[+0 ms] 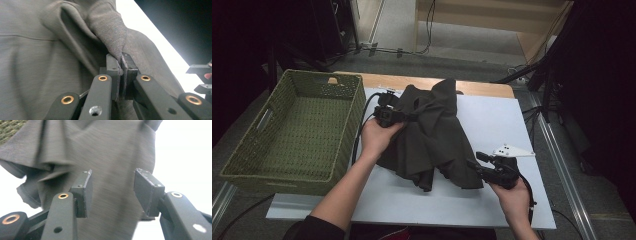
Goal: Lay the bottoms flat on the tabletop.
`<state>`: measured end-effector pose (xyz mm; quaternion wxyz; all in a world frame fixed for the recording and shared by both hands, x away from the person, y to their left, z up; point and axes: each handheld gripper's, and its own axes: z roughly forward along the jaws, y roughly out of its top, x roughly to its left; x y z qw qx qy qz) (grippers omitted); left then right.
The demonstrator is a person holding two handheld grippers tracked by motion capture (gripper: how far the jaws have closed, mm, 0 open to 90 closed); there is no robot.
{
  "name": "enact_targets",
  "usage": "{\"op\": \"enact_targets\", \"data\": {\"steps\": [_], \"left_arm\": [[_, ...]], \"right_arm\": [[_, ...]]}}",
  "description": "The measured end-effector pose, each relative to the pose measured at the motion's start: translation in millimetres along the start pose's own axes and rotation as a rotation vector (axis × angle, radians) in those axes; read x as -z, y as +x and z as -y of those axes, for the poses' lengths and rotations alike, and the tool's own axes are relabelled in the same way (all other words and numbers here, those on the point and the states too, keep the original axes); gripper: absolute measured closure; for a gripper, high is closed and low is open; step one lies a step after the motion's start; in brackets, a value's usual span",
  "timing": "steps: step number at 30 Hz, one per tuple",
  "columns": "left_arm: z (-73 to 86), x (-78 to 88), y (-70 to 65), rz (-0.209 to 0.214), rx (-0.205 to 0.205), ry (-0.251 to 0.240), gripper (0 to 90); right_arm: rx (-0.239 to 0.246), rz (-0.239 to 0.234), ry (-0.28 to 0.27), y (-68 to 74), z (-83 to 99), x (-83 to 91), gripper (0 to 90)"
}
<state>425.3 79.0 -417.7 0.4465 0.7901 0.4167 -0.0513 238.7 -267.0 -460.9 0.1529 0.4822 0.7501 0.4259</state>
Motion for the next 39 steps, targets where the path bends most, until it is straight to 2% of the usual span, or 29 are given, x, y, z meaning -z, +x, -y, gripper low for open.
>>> {"op": "enact_targets", "data": {"steps": [3, 6, 9, 13, 14, 17, 20, 24, 27, 29, 30, 32, 33, 34, 36, 37, 39], "left_arm": [[2.5, 6.7, 9.5, -0.018, 0.027, -0.017, 87.8], [6.5, 9.6, 15.7, -0.028, 0.036, -0.02, 87.8], [10.2, 11.1, 20.1, -0.033, 0.042, -0.023, 87.7], [13.5, 11.3, 22.5, -0.041, 0.045, -0.021, 87.7], [14.1, 11.6, 23.1, -0.038, 0.046, -0.023, 87.7], [14.8, 14.3, 24.4, -0.05, 0.043, -0.024, 87.7], [14.9, 15.5, 26.8, -0.056, 0.05, -0.033, 87.7], [15.5, 17.5, 30.6, -0.062, 0.067, -0.044, 87.6], [15.8, 18.8, 32.3, -0.065, 0.07, -0.048, 87.6], [15.9, 19.1, 33.4, -0.065, 0.077, -0.051, 87.6], [16.0, 19.3, 33.8, -0.065, 0.079, -0.053, 87.6], [16.1, 20.1, 34.2, -0.073, 0.077, -0.052, 87.6], [16.2, 20.5, 34.5, -0.076, 0.076, -0.053, 87.6], [16.4, 20.7, 35.0, -0.075, 0.077, -0.053, 87.6], [17.1, 20.2, 35.0, -0.077, 0.078, -0.055, 87.5], [17.3, 19.7, 34.7, -0.077, 0.078, -0.054, 87.5], [17.3, 19.8, 34.2, -0.077, 0.077, -0.055, 87.5]], "right_arm": [[0.006, 0.015, 0.018, -2.9, 4.0, -4.1, 46.6], [0.022, 0.035, 0.043, -4.3, 8.9, -12.0, 45.0], [0.03, 0.041, 0.076, -5.7, 13.8, -21.2, 39.5], [0.016, 0.04, 0.103, -9.2, 18.0, -33.7, 34.5], [0.007, 0.035, 0.103, -10.5, 18.0, -34.5, 35.1], [0.009, 0.06, 0.055, -16.5, 13.4, -25.4, 40.1], [-0.007, 0.085, 0.053, -27.2, 16.3, -16.1, 45.0], [-0.013, 0.102, 0.094, -36.9, 26.0, -22.2, 44.8], [-0.005, 0.093, 0.116, -35.8, 27.4, -33.8, 39.3], [0.007, 0.093, 0.152, -34.0, 28.4, -43.9, 36.6], [0.007, 0.077, 0.171, -33.5, 28.9, -49.0, 33.9], [0.026, 0.086, 0.161, -26.6, 28.8, -52.8, 42.9], [0.045, 0.087, 0.167, -20.9, 28.9, -53.9, 50.9], [0.077, 0.092, 0.174, -15.1, 28.9, -54.2, 63.9], [0.076, 0.069, 0.198, -4.8, 26.8, -55.6, 77.9], [0.077, 0.06, 0.209, -2.3, 25.6, -55.9, 80.0], [0.062, 0.012, 0.242, 3.3, 22.2, -56.5, 81.1]]}}
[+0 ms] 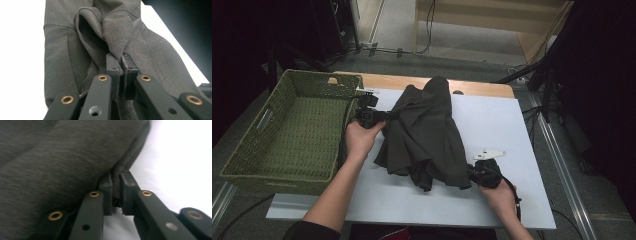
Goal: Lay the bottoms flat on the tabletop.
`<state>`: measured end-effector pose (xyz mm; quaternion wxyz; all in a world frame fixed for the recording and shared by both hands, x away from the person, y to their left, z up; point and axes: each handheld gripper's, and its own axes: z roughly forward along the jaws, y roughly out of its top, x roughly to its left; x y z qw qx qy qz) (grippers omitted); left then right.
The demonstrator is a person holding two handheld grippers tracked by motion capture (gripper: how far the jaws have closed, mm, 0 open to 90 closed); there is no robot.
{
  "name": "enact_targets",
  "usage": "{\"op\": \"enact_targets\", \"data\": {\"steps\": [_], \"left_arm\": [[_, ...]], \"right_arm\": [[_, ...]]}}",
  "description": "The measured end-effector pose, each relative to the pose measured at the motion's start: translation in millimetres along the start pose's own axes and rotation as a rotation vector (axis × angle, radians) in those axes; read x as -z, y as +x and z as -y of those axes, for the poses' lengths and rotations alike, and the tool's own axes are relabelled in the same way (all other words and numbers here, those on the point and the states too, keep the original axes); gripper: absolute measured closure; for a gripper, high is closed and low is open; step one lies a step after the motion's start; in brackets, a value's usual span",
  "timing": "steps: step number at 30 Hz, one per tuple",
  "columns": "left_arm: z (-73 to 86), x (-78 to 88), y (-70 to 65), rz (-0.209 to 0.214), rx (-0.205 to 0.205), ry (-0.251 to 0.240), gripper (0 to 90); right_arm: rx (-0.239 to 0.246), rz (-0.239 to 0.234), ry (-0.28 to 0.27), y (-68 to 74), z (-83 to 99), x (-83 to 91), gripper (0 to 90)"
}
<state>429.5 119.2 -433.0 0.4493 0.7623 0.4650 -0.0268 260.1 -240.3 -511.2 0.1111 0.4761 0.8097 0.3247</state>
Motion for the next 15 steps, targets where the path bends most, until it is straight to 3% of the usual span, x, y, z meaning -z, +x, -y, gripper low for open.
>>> {"op": "enact_targets", "data": {"steps": [4, 9, 12, 15], "left_arm": [[-0.2, 1.0, 0.0, 0.001, 0.001, -0.006, 87.5], [-0.8, 2.5, -1.3, 0.01, 0.004, -0.015, 87.4], [-1.2, 4.1, -3.8, 0.035, 0.004, -0.02, 87.3], [1.1, 1.2, -11.6, 0.061, -0.014, 0.0, 87.2]], "right_arm": [[0.003, -0.101, 0.005, 20.0, -3.7, 5.5, 81.4], [0.042, -0.17, -0.028, 50.8, -6.0, 20.6, 81.5], [0.075, -0.204, -0.054, 62.2, -5.5, 29.6, 81.3], [0.108, -0.143, -0.047, 60.5, -3.3, 27.9, 70.7]]}}
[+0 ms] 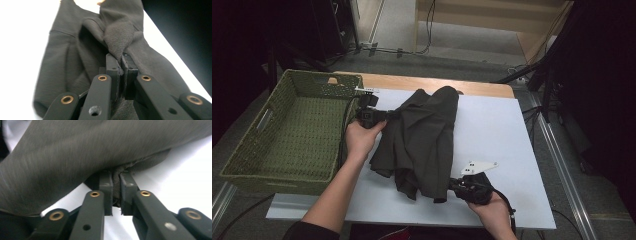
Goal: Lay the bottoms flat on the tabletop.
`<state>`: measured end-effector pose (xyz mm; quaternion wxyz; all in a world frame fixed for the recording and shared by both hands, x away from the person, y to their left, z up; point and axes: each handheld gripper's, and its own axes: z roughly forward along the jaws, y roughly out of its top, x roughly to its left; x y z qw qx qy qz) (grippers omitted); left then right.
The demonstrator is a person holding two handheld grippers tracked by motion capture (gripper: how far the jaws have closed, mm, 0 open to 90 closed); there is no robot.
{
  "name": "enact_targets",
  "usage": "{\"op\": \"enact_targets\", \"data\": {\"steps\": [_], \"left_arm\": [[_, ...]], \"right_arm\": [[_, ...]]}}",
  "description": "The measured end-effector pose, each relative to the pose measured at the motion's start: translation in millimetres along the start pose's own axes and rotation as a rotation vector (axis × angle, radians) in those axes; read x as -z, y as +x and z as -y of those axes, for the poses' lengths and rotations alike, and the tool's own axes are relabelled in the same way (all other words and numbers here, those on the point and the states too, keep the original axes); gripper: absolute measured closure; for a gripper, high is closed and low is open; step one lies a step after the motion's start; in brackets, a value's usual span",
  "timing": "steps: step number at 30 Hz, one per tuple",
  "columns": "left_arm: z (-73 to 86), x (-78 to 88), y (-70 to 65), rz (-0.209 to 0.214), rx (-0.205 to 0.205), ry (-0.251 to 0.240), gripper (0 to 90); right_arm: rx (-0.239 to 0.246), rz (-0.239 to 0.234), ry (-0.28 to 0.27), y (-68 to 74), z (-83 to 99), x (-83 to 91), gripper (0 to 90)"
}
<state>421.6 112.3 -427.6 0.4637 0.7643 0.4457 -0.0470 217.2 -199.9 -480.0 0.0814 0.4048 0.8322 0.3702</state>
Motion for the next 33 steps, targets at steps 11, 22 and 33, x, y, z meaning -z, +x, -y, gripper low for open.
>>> {"op": "enact_targets", "data": {"steps": [11, 22, 33], "left_arm": [[19.0, -33.7, -29.2, 0.029, -0.151, 0.117, 54.5], [37.0, -64.5, -26.5, 0.01, -0.152, 0.234, 82.5], [38.3, -69.2, -89.8, 0.132, -0.26, 0.205, 85.6]], "right_arm": [[-0.142, 0.154, -0.117, -50.6, 8.1, 31.3, 52.9], [-0.173, 0.193, -0.148, -60.3, 2.9, 27.9, 46.5], [-0.233, 0.223, -0.222, -79.2, -24.6, 31.5, 47.2]]}}
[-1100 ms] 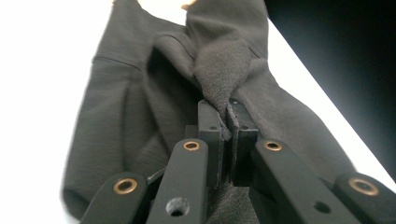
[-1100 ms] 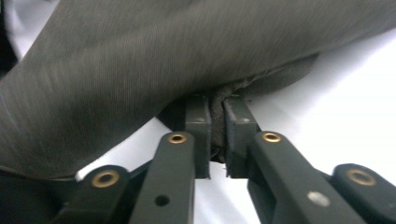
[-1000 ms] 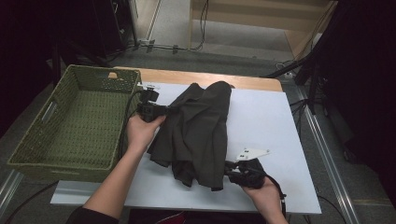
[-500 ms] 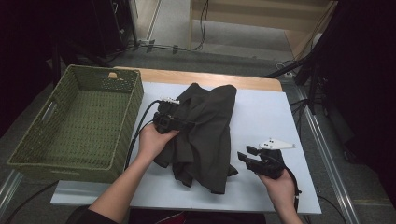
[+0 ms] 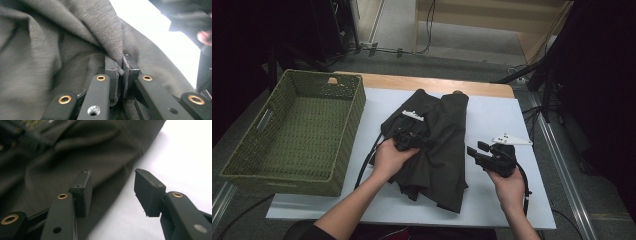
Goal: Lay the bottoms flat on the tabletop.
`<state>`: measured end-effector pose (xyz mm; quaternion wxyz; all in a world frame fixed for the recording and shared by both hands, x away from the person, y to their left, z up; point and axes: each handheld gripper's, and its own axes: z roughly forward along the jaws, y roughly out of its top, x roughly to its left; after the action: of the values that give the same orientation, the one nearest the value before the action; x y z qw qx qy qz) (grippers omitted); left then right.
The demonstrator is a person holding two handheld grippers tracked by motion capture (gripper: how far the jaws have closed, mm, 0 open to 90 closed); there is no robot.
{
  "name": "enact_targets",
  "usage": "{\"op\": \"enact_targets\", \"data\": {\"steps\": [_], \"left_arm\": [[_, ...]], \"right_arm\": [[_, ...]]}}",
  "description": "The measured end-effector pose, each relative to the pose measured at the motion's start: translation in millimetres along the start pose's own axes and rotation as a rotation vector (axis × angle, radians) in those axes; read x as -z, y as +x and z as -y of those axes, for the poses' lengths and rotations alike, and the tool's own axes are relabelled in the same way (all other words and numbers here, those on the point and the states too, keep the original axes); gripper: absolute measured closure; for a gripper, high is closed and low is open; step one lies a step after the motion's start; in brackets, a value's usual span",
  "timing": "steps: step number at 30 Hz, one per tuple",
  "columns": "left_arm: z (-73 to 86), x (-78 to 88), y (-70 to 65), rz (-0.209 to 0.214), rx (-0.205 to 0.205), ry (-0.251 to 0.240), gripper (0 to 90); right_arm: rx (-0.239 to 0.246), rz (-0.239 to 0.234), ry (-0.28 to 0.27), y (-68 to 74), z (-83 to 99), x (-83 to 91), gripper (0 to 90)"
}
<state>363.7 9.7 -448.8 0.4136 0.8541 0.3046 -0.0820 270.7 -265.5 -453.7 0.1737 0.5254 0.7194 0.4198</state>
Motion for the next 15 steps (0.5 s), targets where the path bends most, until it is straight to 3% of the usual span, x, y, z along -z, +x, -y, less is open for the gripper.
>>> {"op": "enact_targets", "data": {"steps": [6, 15], "left_arm": [[-3.1, -13.5, -24.2, 0.031, -0.045, 0.004, 84.3], [0.5, -22.3, -32.7, 0.025, -0.066, 0.005, 81.5]], "right_arm": [[0.008, 0.017, -0.028, -2.8, -17.9, -6.6, 48.2], [0.003, -0.005, -0.03, -0.3, -40.8, -31.1, 40.7]]}}
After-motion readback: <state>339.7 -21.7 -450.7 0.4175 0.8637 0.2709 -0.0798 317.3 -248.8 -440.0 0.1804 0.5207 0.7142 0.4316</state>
